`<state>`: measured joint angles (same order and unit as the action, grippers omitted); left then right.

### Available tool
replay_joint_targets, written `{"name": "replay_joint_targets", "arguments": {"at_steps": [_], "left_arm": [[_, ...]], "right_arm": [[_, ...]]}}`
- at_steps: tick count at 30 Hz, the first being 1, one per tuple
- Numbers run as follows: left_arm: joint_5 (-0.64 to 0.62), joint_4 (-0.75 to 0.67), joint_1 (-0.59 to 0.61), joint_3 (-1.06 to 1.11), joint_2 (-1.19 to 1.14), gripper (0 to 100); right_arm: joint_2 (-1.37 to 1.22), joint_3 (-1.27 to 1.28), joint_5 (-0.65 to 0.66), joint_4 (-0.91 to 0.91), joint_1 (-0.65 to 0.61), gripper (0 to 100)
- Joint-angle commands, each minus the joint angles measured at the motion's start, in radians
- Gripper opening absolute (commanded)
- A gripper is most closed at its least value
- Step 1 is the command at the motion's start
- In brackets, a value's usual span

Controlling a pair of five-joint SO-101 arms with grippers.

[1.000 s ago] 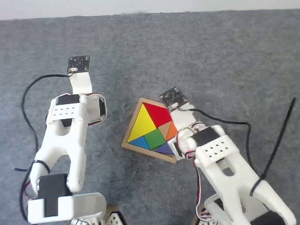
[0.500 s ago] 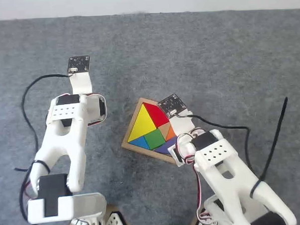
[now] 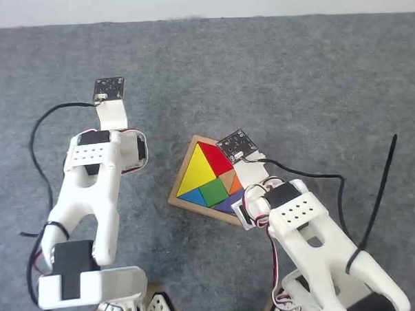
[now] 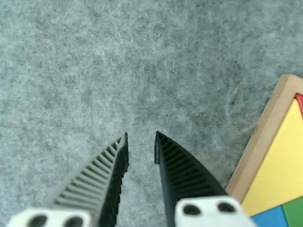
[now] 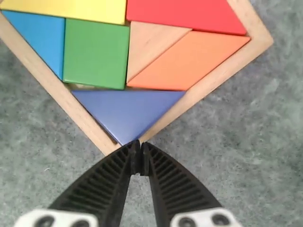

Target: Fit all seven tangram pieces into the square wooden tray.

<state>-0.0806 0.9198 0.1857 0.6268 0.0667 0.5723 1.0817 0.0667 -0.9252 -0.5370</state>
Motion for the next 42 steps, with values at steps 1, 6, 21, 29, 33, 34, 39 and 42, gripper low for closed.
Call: {"name": "replay_joint_targets", "arguments": {"at_steps": [1, 6, 21, 29, 33, 34, 39, 42], "left_arm": [[-0.008, -0.012, -0.005, 0.001, 0.049, 9], [-0.009, -0.012, -0.006, 0.007, 0.049, 9], [-0.009, -0.014, -0.006, 0.007, 0.049, 9], [-0.009, -0.012, -0.006, 0.007, 0.049, 9], [-0.009, -0.012, -0.006, 0.005, 0.049, 9], [-0.009, -0.012, -0.006, 0.005, 0.049, 9], [-0.009, -0.015, -0.006, 0.004, 0.049, 9], [-0.009, -0.015, -0.006, 0.004, 0.049, 9]], "right_arm": [[0.036, -0.006, -0.009, 0.022, -0.004, 0.9], [0.036, -0.006, -0.009, 0.022, -0.004, 0.9], [0.033, -0.041, -0.009, 0.013, 0.002, 0.9], [-0.136, -0.133, -0.009, -0.007, 0.004, 0.8], [-0.205, -0.175, -0.009, -0.005, 0.004, 0.8], [-0.216, -0.181, -0.009, -0.004, 0.002, 0.8], [-0.231, -0.18, -0.009, 0.035, -0.005, 0.8], [-0.182, -0.184, -0.009, 0.025, 0.016, 0.8]]}}
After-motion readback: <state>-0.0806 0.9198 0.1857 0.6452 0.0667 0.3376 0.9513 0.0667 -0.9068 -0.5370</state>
